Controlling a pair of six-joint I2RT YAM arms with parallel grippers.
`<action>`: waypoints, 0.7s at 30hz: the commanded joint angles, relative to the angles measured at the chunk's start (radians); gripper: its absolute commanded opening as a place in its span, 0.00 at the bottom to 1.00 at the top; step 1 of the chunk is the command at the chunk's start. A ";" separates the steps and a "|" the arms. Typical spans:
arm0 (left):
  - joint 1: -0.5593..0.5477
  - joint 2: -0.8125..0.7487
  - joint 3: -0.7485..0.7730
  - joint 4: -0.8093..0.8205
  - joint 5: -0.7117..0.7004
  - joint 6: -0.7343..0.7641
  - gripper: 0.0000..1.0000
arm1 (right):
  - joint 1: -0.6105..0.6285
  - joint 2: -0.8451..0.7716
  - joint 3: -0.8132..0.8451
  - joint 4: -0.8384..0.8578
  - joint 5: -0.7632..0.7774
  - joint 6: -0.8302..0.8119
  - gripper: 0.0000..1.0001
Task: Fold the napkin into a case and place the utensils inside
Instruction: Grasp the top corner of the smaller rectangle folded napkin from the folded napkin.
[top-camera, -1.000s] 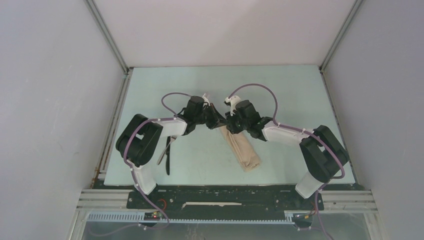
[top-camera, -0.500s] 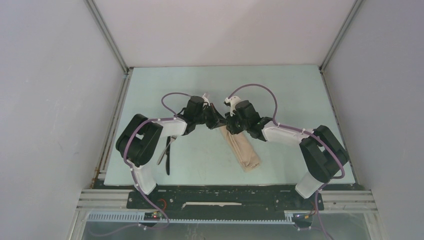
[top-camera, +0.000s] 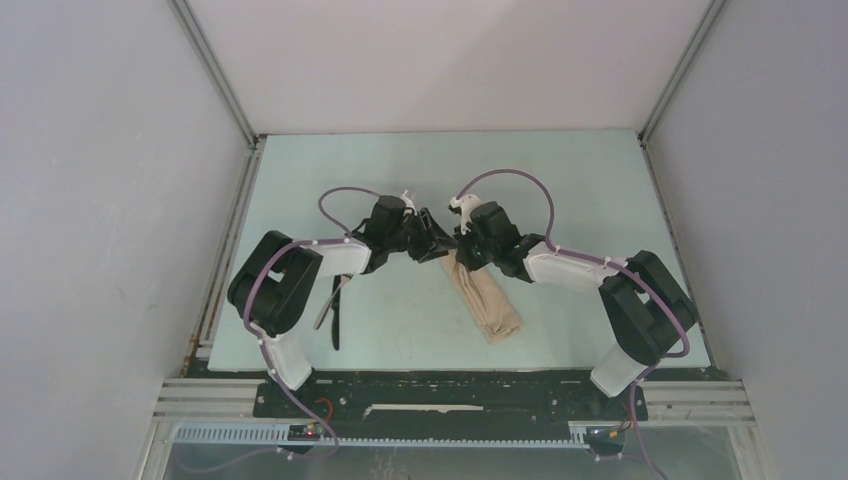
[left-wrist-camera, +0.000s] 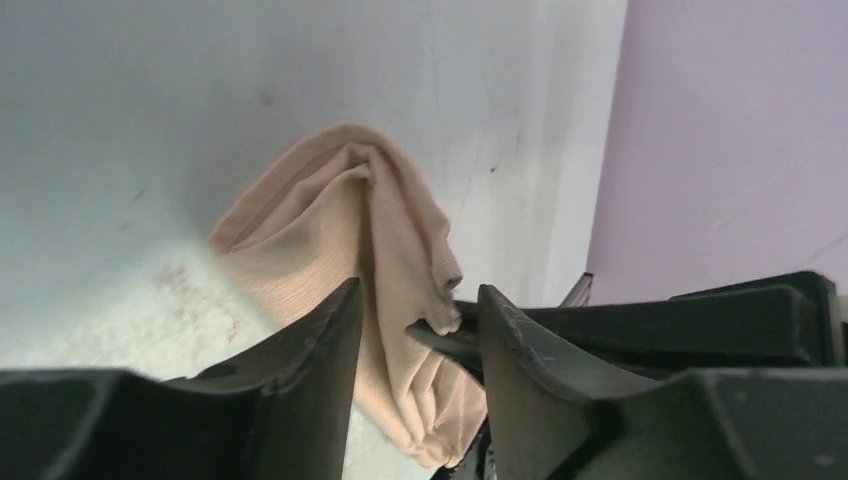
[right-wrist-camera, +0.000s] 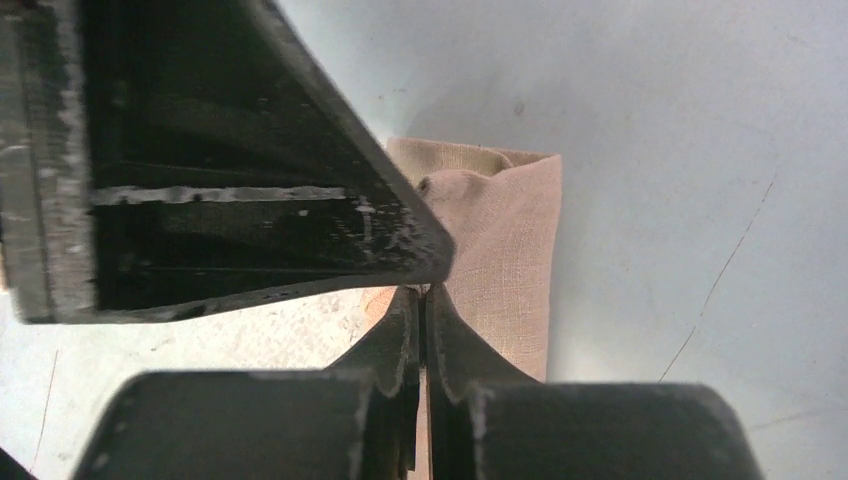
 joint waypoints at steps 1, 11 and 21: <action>-0.003 -0.142 -0.041 -0.088 -0.135 0.116 0.54 | 0.003 -0.012 0.032 -0.037 -0.023 0.031 0.00; -0.152 -0.269 -0.162 -0.130 -0.478 0.250 0.34 | -0.015 -0.036 0.033 -0.036 -0.048 0.101 0.00; -0.243 -0.124 -0.022 -0.190 -0.539 0.330 0.40 | -0.040 -0.052 0.032 -0.036 -0.080 0.120 0.00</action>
